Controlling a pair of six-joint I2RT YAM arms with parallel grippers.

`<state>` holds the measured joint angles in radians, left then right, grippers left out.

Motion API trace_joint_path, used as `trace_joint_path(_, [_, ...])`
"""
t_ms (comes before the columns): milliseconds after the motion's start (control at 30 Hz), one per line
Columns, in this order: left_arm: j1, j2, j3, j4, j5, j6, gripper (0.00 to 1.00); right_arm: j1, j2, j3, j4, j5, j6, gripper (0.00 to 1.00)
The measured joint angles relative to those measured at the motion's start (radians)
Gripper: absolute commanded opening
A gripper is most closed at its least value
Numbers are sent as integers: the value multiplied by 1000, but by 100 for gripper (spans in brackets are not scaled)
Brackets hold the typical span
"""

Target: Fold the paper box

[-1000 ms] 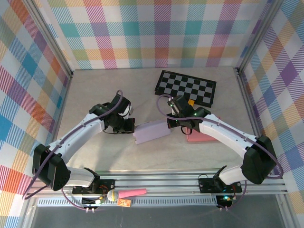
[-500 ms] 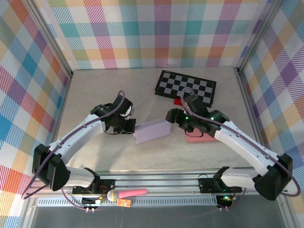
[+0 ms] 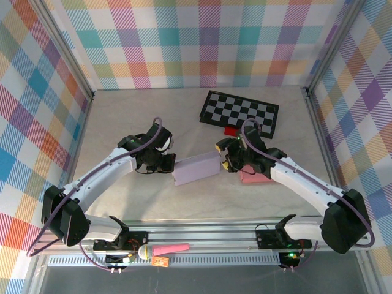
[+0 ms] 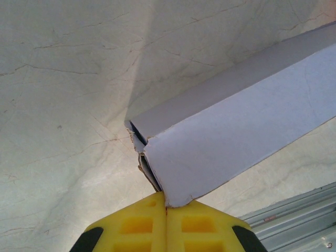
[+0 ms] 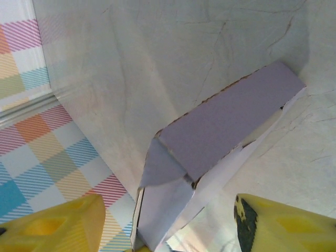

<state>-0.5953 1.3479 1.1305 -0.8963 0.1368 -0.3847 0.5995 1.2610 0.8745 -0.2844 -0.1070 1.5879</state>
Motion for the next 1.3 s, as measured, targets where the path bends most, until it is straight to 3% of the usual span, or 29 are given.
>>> trace_joint_path(367, [-8,0,5,-13,1,-11,7,-17,38,-46,90,-41,29,35])
trace_joint_path(400, [-9,0,5,-13,1,-18,10,-17,38,-46,90,-41,24,33])
trace_joint_path(500, [-11,-10,5,-15,9,-55,31,-17,39,-46,87,-40,3,29])
trace_joint_path(633, [-11,-61,4,-12,21,-126,44,-18,40,-46,85,-40,-23,26])
trace_joint_path(933, [115,-196,-105,116,127,-425,48,-19,63,-25,65,-40,-60,25])
trace_joint_path(1300, [121,-158,-171,174,180,-487,46,-23,76,-3,36,-45,-64,25])
